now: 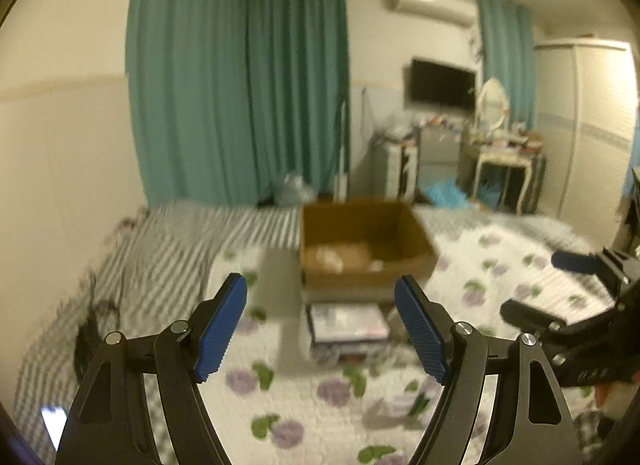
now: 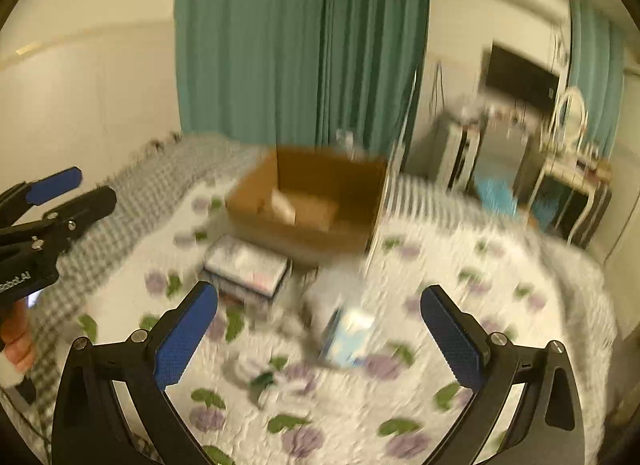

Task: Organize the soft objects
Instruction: 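Grasp the white socks with green band with the right gripper, then grasp the blue tissue pack with the left gripper while the right carries socks to the box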

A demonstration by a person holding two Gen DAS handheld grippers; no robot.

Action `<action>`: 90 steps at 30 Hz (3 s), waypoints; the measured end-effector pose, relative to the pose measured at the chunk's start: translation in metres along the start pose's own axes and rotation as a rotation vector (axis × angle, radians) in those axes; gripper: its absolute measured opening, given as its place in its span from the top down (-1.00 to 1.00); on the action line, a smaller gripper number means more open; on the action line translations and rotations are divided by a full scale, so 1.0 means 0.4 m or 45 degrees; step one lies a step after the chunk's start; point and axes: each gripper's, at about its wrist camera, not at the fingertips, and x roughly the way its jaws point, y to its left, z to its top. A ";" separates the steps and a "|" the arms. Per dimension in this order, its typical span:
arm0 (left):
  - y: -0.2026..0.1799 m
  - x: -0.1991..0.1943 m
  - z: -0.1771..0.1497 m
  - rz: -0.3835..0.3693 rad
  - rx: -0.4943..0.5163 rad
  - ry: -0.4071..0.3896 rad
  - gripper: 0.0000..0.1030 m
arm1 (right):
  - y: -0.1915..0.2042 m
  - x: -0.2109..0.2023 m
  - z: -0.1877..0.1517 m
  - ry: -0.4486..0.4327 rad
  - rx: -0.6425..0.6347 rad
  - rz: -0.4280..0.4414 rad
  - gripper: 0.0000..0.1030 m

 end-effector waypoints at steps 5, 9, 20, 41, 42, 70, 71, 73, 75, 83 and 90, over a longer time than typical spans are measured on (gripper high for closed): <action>-0.016 0.105 -0.147 0.007 -0.036 0.169 -0.51 | 0.005 0.175 -0.134 0.221 0.124 0.061 -0.99; -0.028 0.162 -0.242 0.040 0.013 0.243 -0.51 | 0.025 0.273 -0.216 0.351 0.149 0.099 -0.98; 0.009 0.246 -0.355 0.039 0.006 0.402 -0.50 | 0.070 0.397 -0.268 0.469 0.162 0.092 -0.98; -0.043 0.244 -0.339 0.012 0.011 0.408 -0.50 | -0.001 0.298 -0.245 0.364 0.166 0.092 0.59; -0.052 0.242 -0.336 0.008 0.018 0.405 -0.50 | -0.006 0.286 -0.242 0.354 0.161 0.093 0.59; -0.451 0.425 -0.329 -0.264 0.066 0.563 -0.36 | -0.400 0.270 -0.090 0.308 0.135 -0.005 0.60; -0.458 0.434 -0.332 -0.258 0.070 0.563 -0.36 | -0.398 0.270 -0.092 0.307 0.134 0.001 0.60; -0.468 0.452 -0.340 -0.241 0.082 0.570 -0.03 | -0.393 0.266 -0.092 0.298 0.139 0.021 0.60; -0.473 0.465 -0.347 -0.220 0.093 0.576 0.16 | -0.395 0.261 -0.090 0.288 0.147 0.026 0.59; -0.442 0.432 -0.351 -0.222 0.074 0.569 0.43 | -0.372 0.217 -0.073 0.249 0.156 0.035 0.59; -0.411 0.332 -0.296 -0.271 0.081 0.460 0.44 | -0.336 0.153 -0.023 0.168 0.163 0.046 0.59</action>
